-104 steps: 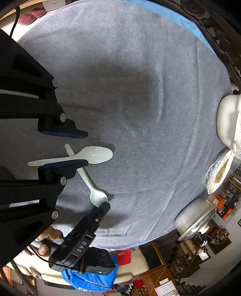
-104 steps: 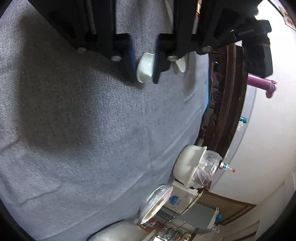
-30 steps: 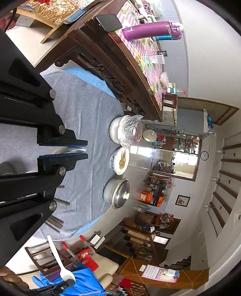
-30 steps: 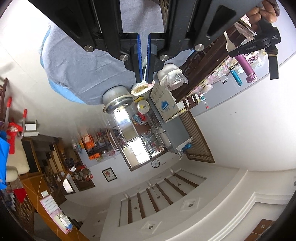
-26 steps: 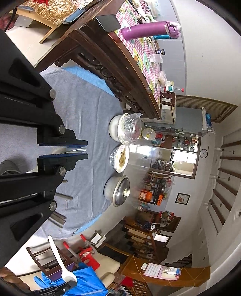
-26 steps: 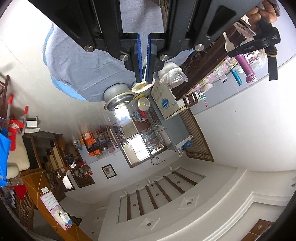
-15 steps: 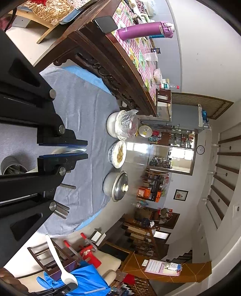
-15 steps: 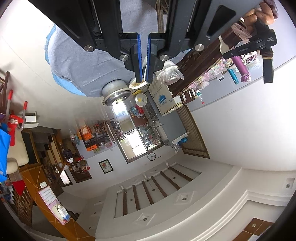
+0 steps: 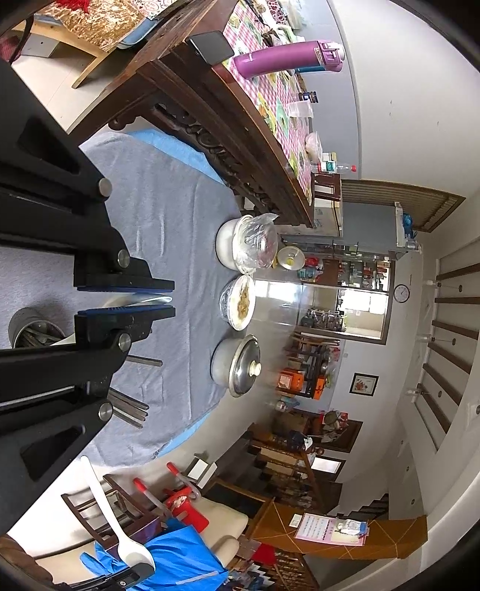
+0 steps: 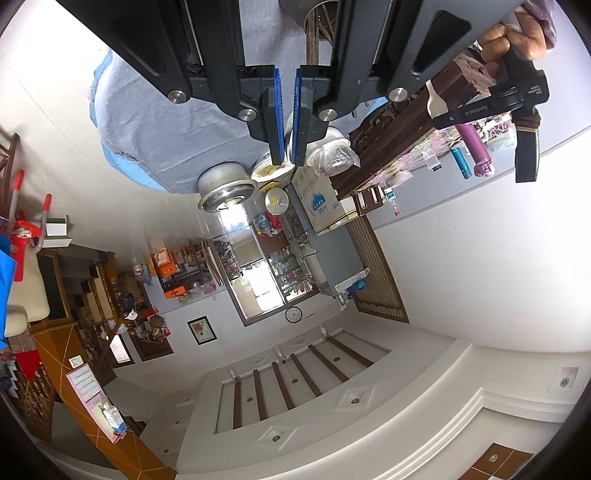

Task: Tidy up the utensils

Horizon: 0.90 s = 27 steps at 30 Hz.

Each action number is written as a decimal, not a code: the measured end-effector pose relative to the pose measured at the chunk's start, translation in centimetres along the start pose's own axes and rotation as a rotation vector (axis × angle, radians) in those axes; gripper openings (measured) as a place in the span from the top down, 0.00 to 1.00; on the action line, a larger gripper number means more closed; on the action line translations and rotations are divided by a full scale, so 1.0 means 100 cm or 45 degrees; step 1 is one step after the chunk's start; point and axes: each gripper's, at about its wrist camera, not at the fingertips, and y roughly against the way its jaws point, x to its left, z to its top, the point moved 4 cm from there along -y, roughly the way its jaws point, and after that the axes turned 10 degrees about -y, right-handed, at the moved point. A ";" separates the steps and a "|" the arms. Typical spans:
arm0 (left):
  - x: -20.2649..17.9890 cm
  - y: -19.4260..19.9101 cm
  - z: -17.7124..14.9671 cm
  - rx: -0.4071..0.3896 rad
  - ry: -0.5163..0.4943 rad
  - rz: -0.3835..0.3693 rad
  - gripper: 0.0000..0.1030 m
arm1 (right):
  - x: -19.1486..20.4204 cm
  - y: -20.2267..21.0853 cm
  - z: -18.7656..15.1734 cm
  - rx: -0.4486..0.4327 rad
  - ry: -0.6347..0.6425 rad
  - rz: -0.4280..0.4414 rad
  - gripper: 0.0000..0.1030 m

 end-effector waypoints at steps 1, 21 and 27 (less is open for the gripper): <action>-0.001 -0.001 0.000 0.003 -0.002 -0.001 0.94 | 0.000 0.000 0.000 0.002 0.004 -0.001 0.95; -0.013 -0.020 -0.009 0.058 -0.023 0.014 0.94 | -0.005 -0.013 -0.028 0.110 0.001 0.016 0.95; -0.015 -0.030 -0.013 0.083 -0.023 0.010 0.94 | -0.010 -0.023 -0.036 0.150 -0.014 0.005 0.95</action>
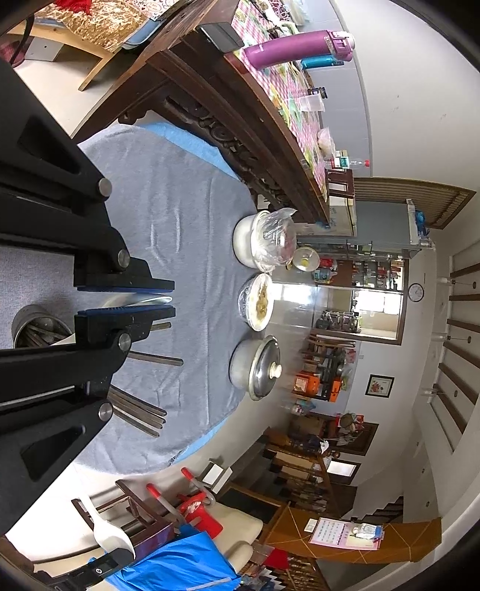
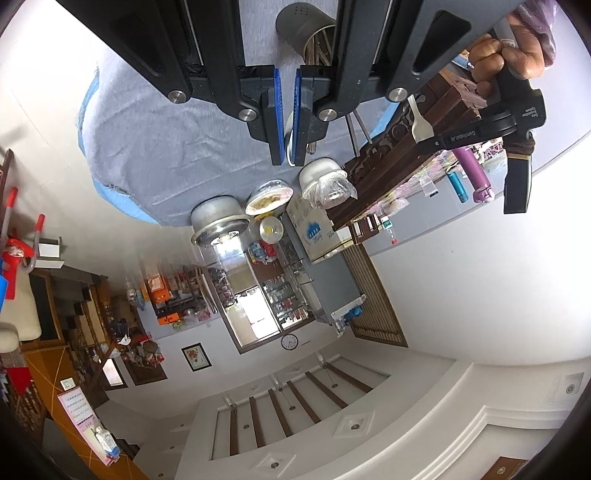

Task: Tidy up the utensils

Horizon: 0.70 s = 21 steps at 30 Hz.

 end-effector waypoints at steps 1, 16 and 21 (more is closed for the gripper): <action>0.000 -0.001 -0.001 0.003 0.000 0.000 0.94 | 0.000 -0.001 -0.001 0.002 0.000 -0.001 0.95; 0.006 -0.016 -0.006 0.037 0.015 -0.052 0.94 | 0.003 -0.025 -0.010 0.045 0.009 -0.061 0.95; 0.005 -0.019 -0.007 0.038 0.011 -0.069 0.94 | 0.008 -0.031 -0.014 0.048 0.050 -0.087 0.95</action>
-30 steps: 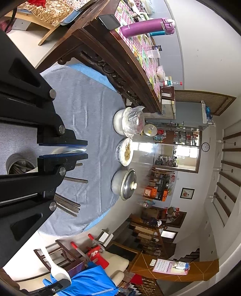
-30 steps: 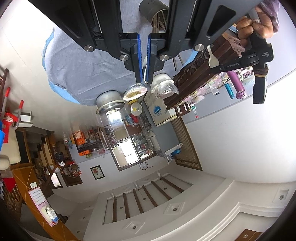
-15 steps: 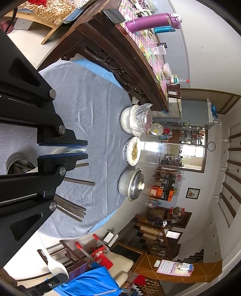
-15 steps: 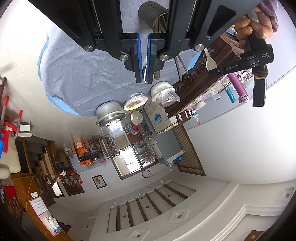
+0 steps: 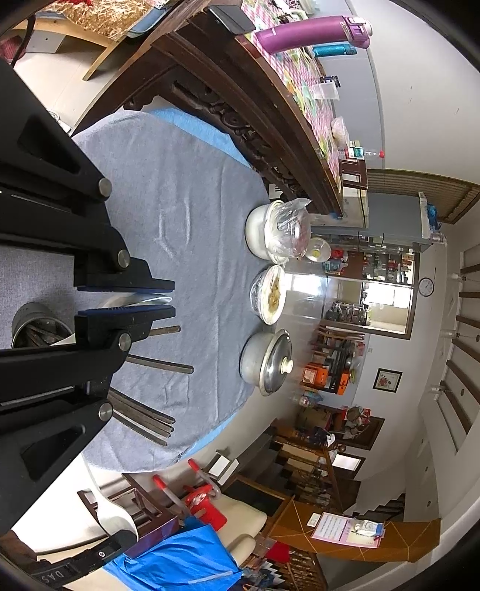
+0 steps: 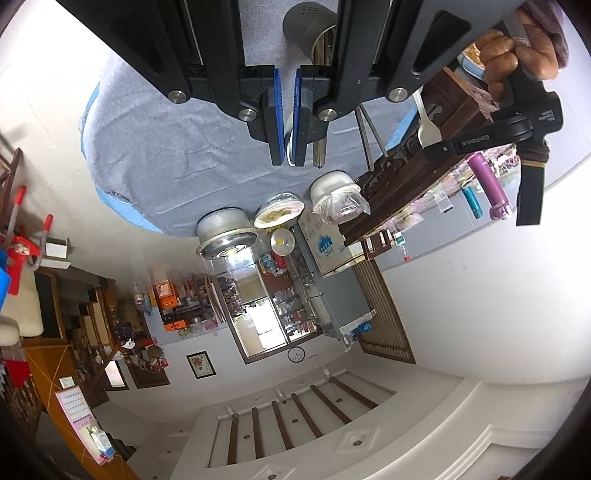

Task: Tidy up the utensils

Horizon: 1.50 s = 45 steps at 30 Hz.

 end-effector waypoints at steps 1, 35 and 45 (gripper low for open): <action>0.000 0.000 0.000 0.001 0.001 0.002 0.94 | 0.001 -0.001 -0.001 0.001 0.015 -0.008 0.95; -0.019 -0.018 -0.008 -0.048 -0.099 0.137 0.94 | 0.020 -0.009 -0.021 0.000 0.175 -0.032 0.95; -0.021 -0.021 -0.009 -0.058 -0.115 0.164 0.94 | 0.024 -0.011 -0.024 -0.009 0.217 -0.046 0.95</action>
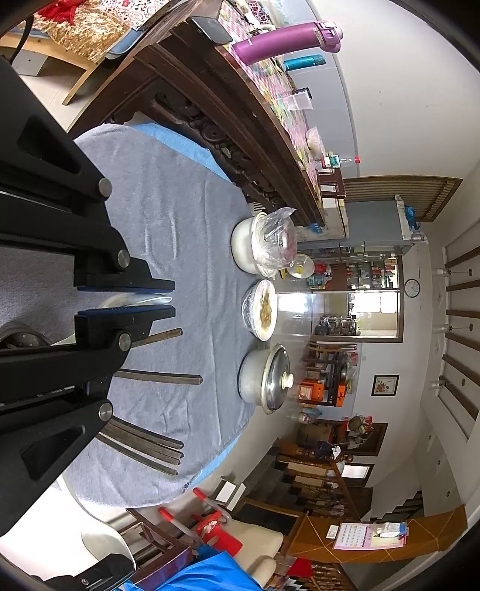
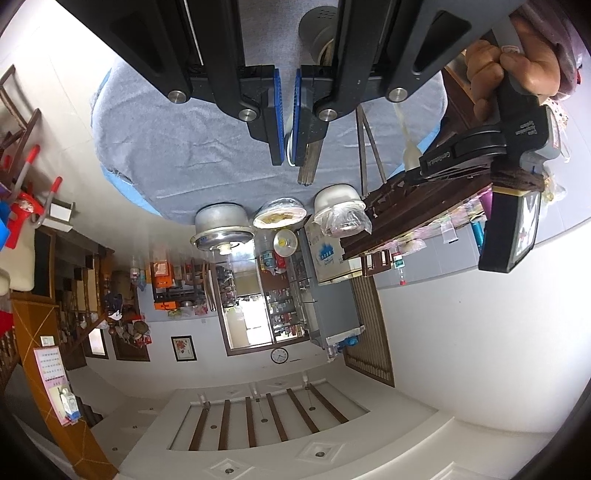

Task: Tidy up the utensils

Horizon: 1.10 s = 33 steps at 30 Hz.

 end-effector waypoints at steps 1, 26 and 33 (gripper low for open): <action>0.000 0.000 0.000 -0.002 -0.002 0.003 0.94 | 0.001 0.000 0.000 -0.001 0.008 -0.001 0.95; -0.004 -0.011 -0.002 0.008 -0.033 0.046 0.94 | 0.009 -0.005 -0.007 0.009 0.069 -0.001 0.95; -0.006 -0.014 -0.004 0.016 -0.037 0.046 0.94 | 0.009 -0.008 -0.012 0.014 0.078 0.001 0.95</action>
